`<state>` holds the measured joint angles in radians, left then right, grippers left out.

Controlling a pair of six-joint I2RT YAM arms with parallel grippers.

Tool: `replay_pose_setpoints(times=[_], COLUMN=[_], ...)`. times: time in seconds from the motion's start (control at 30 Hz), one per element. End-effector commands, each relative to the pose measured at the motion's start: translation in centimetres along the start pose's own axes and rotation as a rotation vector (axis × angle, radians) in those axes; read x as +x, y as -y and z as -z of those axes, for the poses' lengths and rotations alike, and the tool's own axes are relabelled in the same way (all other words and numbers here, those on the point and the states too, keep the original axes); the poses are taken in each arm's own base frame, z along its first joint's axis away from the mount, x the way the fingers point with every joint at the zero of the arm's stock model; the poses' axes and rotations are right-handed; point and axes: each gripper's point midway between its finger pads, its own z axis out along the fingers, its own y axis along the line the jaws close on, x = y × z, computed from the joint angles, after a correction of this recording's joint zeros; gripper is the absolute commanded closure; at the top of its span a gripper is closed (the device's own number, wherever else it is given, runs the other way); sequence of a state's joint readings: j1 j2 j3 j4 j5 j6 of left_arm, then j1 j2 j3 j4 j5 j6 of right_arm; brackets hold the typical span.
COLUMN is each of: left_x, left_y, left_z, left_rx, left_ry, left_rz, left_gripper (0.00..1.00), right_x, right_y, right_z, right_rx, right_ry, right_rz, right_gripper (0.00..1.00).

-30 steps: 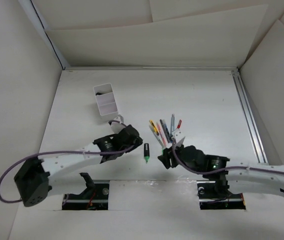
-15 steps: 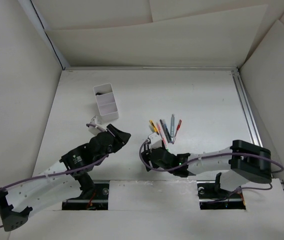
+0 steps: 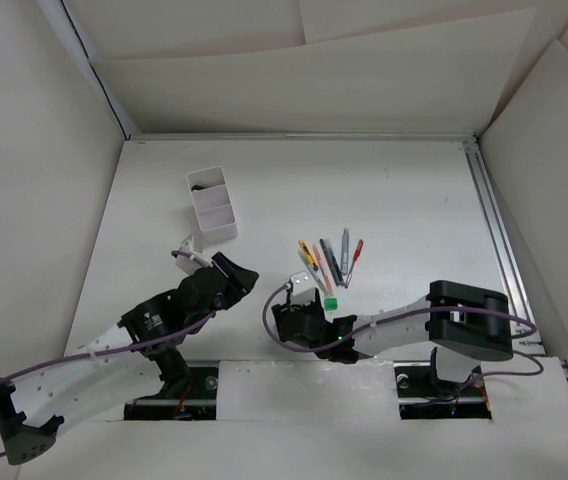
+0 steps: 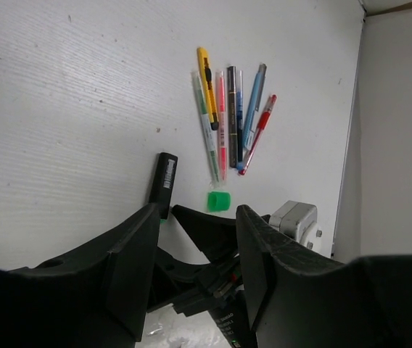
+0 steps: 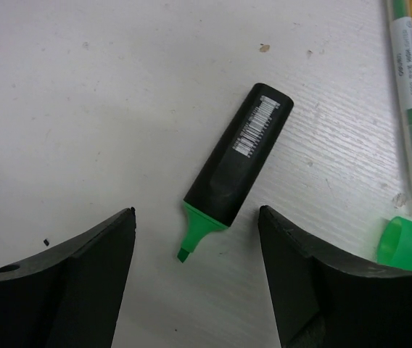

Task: Sort the stationery into containers
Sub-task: Pick up the pen from the center of the board.

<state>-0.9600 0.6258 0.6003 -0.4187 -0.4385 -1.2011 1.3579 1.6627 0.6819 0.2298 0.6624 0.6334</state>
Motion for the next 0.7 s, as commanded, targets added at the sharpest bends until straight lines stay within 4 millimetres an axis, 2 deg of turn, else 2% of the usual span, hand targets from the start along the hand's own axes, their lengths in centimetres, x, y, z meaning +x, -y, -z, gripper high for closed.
replay_pose_setpoints(times=[0.0,0.1,0.17,0.27,0.4,0.47,0.5,0.53,0.6,0.63,0.67], left_x=[-0.5,-0.9,-0.9,-0.2,0.7,1.2,1.4,1.4,1.9,2.0,2.0], left_y=[-0.9,-0.5,-0.5,-1.1,-1.3,-1.2,-1.5,-1.5,-1.5,-1.2,-0.7], left_z=[0.5,1.0,1.0,0.8,0.4,0.3,0.1,0.1,0.1,0.2,0.2], left_rx=[-0.012,0.015,0.015,-0.003,-0.002,0.012,0.004,0.004,0.012,0.023,0.044], left_ry=[0.023,0.032,0.032,0.004,-0.026,-0.048,-0.05,-0.05,-0.072,-0.078,-0.081], left_rz=[0.006,0.021,0.021,0.007,0.014,0.018,0.014,0.014,0.015,0.019,0.028], left_gripper=[0.58,0.58,0.58,0.58,0.58,0.58,0.58,0.58,0.58,0.58,0.58], right_x=[-0.7,-0.6,-0.5,-0.4,-0.2,0.0,0.0,-0.8,-1.1,-2.9,-3.7], right_y=[0.9,1.1,1.1,1.4,2.0,2.2,2.6,2.5,3.5,3.1,3.1], right_z=[0.0,-0.4,-0.7,-1.0,-1.1,-1.1,-0.8,-0.2,1.0,2.2,3.0], right_rx=[0.09,0.117,0.133,0.159,0.186,0.191,0.191,0.177,0.169,0.122,0.096], right_ry=[0.05,0.06,0.063,0.073,0.078,0.073,0.072,0.088,0.097,0.12,0.13], right_rz=[-0.05,-0.06,-0.073,-0.073,-0.058,-0.051,-0.05,-0.071,-0.06,-0.05,-0.029], right_gripper=[0.27,0.32,0.32,0.35,0.51,0.63,0.67,0.72,0.73,0.73,0.73])
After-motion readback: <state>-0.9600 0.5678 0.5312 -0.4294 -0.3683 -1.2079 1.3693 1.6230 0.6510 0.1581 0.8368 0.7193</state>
